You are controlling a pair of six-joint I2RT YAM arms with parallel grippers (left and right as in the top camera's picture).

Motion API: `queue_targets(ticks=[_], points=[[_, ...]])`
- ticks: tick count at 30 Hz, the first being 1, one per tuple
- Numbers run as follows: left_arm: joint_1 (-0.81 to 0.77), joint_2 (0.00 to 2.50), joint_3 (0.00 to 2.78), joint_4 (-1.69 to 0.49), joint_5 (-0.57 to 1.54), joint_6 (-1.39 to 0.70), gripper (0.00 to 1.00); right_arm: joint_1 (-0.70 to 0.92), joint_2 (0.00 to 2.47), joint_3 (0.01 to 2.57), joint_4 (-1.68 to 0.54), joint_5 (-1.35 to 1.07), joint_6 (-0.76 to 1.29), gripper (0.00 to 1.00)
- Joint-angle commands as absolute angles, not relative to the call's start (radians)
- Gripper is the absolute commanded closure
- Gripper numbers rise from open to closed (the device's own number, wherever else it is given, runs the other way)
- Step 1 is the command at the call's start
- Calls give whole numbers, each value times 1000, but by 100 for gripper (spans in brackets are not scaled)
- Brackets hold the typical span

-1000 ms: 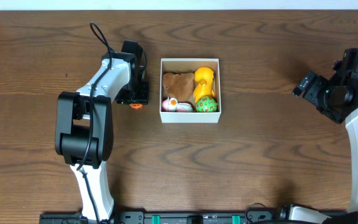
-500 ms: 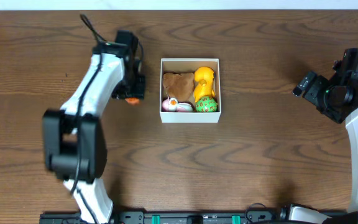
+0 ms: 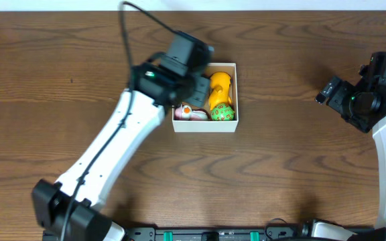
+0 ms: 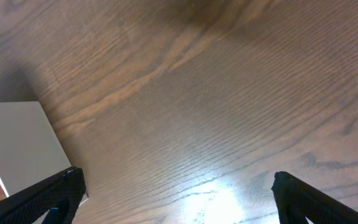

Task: Pack container
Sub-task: 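Carry the orange ball into the box and release it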

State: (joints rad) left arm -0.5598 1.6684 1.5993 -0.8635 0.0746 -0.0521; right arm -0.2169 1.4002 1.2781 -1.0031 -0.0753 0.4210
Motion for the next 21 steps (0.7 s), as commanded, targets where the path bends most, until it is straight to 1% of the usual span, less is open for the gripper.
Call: queue_targets(ticks=[1,8,10,11,14,16,17,21], points=[[-596,1745,1599,-842,47,-60,55,-221,1403,1279,-1007,-79,429,1],[-599,1901,1599,-842,40,-86,55,-221,1403,1279,-1018,-79,429,1],[-598,1929,1599,-839,31,-86,45,-221,1403,1279,-1018,-79,429,1],[-598,1941,1599,-839,15,-86,43,-221,1403,1279,-1018,-80,429,1],[-594,1948,1600,-840,9,-86,27,-221,1403,1279,-1018,-80,429,1],[-589,1933,1609,-848,7,-86,20,-221,1403,1279,-1018,-80,429,1],[-585,1919,1618,-857,7,-86,14,-221,1403,1279,-1017,-80,422,1],[-570,1839,1680,-909,7,-86,7,-221,1399,1279,-997,-85,393,1]])
